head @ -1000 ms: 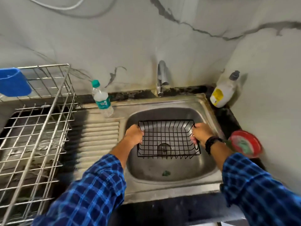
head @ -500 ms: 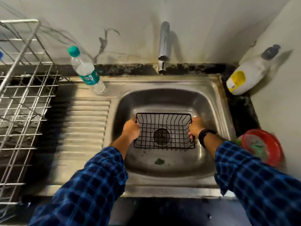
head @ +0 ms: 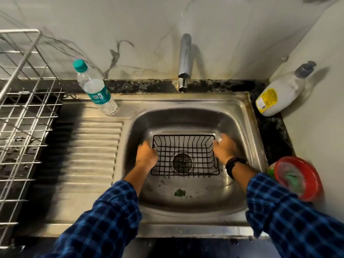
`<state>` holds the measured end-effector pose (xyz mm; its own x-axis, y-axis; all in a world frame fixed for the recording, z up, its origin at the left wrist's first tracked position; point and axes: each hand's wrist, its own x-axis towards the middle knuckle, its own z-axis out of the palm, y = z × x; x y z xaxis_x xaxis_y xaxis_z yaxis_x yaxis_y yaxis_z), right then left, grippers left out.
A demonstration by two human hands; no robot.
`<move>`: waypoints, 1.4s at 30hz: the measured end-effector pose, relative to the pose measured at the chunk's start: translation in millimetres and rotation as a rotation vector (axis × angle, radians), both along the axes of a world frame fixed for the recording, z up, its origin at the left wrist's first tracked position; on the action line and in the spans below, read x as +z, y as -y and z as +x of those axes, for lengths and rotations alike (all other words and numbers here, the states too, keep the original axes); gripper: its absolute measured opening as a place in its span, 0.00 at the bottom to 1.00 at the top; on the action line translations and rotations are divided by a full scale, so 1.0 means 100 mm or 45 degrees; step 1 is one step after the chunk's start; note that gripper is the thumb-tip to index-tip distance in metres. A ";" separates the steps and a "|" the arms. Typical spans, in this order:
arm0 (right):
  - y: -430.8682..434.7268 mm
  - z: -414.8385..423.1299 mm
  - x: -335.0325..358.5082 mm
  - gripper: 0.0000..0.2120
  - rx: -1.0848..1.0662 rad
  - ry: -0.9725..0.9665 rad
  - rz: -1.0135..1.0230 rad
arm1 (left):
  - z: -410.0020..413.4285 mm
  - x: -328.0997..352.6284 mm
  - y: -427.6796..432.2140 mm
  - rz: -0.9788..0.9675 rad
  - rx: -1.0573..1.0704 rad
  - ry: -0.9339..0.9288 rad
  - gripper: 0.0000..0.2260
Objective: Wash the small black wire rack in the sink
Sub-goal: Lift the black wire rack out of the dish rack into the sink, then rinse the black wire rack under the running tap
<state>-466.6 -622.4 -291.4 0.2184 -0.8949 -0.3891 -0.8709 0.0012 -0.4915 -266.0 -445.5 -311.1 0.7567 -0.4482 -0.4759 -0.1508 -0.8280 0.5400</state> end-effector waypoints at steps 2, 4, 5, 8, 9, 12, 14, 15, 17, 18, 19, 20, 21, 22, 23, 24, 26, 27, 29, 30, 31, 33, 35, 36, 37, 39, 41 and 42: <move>-0.01 0.07 0.16 0.15 -0.023 0.213 -0.177 | -0.06 0.08 -0.04 -0.045 -0.015 0.061 0.20; 0.06 0.28 0.38 0.10 -0.090 0.466 -0.101 | -0.16 0.22 -0.09 -0.021 -0.094 0.045 0.20; 0.12 0.40 0.49 0.09 -0.142 0.591 -0.020 | -0.20 0.26 -0.11 -0.006 -0.164 0.012 0.20; 0.28 0.70 0.94 0.09 -0.079 0.725 0.025 | -0.21 0.47 -0.11 -0.047 -0.408 -0.005 0.20; 0.30 0.75 1.10 0.10 0.000 0.716 -0.001 | -0.17 0.57 -0.08 -0.089 -0.453 0.039 0.19; 0.22 0.71 1.42 0.11 0.103 0.699 -0.021 | 0.03 0.91 0.13 -0.253 -0.474 0.202 0.16; 0.04 0.54 1.43 0.09 0.145 0.656 -0.060 | 0.17 1.17 0.34 -0.331 -0.480 0.271 0.15; -0.07 0.41 1.37 0.08 0.176 0.649 -0.058 | 0.25 1.28 0.45 -0.366 -0.481 0.302 0.15; -0.35 0.11 1.24 0.06 0.234 0.646 0.006 | 0.39 1.47 0.73 -0.442 -0.484 0.351 0.14; -0.51 -0.05 1.17 0.06 0.269 0.632 0.050 | 0.44 1.54 0.87 -0.466 -0.489 0.369 0.14; -0.67 -0.21 1.12 0.06 0.298 0.626 0.094 | 0.48 1.60 1.01 -0.473 -0.493 0.382 0.14; -0.83 -0.34 1.07 0.06 0.328 0.610 0.130 | 0.50 1.66 1.14 -0.463 -0.488 0.383 0.14; -0.97 -0.46 1.03 0.07 0.350 0.595 0.167 | 0.50 1.72 1.26 -0.449 -0.478 0.372 0.15; -1.08 -0.55 0.99 0.07 0.363 0.571 0.203 | 0.50 1.76 1.36 -0.438 -0.463 0.360 0.15; -1.15 -0.62 0.95 0.07 0.359 0.560 0.240 | 0.48 1.79 1.45 -0.432 -0.451 0.347 0.16; -1.20 -0.68 0.93 0.07 0.343 0.556 0.268 | 0.45 1.80 1.51 -0.432 -0.441 0.338 0.16; -1.25 -0.77 0.90 0.08 0.300 0.567 0.294 | 0.40 1.79 1.60 -0.446 -0.395 0.338 0.16; -1.25 -0.80 0.90 0.08 0.280 0.578 0.286 | 0.40 1.77 1.63 -0.450 -0.369 0.340 0.16; -1.25 -0.84 0.90 0.09 0.232 0.606 0.269 | 0.41 1.75 1.65 -0.420 -0.348 0.362 0.16; -1.25 -0.85 0.91 0.09 0.208 0.618 0.267 | 0.42 1.75 1.66 -0.395 -0.343 0.371 0.16; -1.24 -0.86 0.91 0.08 0.184 0.620 0.269 | 0.43 1.74 1.67 -0.391 -0.343 0.368 0.16; -1.24 -0.84 0.89 0.08 0.150 0.617 0.273 | 0.43 1.74 1.67 -0.404 -0.349 0.357 0.16; -1.24 -0.80 0.88 0.09 0.142 0.612 0.272 | 0.45 1.72 1.67 -0.376 -0.347 0.377 0.12; -1.24 -0.78 0.87 0.09 0.144 0.606 0.273 | 0.48 1.70 1.66 -0.332 -0.331 0.391 0.09; -1.24 -0.76 0.86 0.08 0.151 0.597 0.275 | 0.54 1.67 1.63 -0.288 -0.304 0.386 0.07; -1.24 -0.72 0.84 0.08 0.159 0.592 0.284 | 0.71 1.47 1.54 -0.208 -0.278 0.315 0.08; -1.24 -0.71 0.85 0.08 0.150 0.609 0.284 | 0.90 1.18 1.48 -0.100 -0.309 0.213 0.09; -1.24 -0.70 0.85 0.08 0.145 0.614 0.280 | 0.94 1.07 1.42 -0.064 -0.315 0.177 0.08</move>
